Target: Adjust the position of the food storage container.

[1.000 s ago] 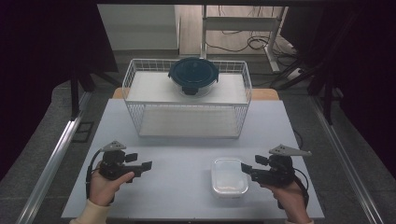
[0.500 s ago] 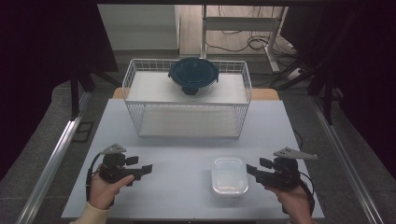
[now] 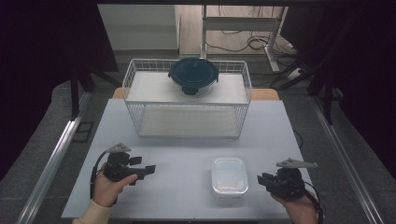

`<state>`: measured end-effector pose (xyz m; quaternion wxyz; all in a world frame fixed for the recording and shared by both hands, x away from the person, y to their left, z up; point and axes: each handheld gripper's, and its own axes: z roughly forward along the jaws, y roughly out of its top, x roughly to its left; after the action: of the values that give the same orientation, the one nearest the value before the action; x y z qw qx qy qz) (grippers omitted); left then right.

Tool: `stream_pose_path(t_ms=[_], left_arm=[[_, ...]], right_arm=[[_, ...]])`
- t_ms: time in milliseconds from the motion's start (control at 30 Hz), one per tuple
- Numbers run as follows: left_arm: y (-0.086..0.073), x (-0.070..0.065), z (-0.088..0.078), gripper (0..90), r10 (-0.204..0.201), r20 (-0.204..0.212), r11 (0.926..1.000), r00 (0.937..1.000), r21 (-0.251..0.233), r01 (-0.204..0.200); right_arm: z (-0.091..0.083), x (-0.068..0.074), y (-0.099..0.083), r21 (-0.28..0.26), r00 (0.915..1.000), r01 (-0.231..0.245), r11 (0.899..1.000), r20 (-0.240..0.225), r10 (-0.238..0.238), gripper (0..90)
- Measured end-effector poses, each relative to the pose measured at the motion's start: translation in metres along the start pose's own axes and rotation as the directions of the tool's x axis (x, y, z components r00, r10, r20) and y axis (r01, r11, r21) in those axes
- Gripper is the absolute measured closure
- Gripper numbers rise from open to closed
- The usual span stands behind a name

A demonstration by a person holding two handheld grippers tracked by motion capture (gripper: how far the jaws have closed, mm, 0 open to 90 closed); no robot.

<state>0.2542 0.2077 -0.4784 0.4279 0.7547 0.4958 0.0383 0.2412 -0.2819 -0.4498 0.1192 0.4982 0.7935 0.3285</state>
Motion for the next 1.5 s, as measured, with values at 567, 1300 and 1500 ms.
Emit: stream_pose_path(t_ms=[567, 1300, 1500], left_arm=[[-0.005, 0.001, -0.001, 23.4, -0.005, -0.015, 0.9999, 0.9999, 0.013, 0.005], [-0.008, 0.003, -0.003, 23.5, -0.018, -0.019, 0.9998, 0.9997, 0.011, 0.018], [-0.008, 0.004, -0.002, 23.5, -0.021, -0.02, 0.9996, 0.9996, 0.016, 0.021]], right_arm=[[0.019, 0.006, -0.004, 0.1, 0.9965, 0.084, 0.991, -0.01, -0.083, 89.3], [0.043, 0.084, -0.004, 0.19, 0.9576, 0.28, 0.941, -0.123, -0.26, 89.4], [0.056, 0.109, -0.005, 0.185, 0.9482, 0.302, 0.935, -0.159, -0.275, 89.4]])
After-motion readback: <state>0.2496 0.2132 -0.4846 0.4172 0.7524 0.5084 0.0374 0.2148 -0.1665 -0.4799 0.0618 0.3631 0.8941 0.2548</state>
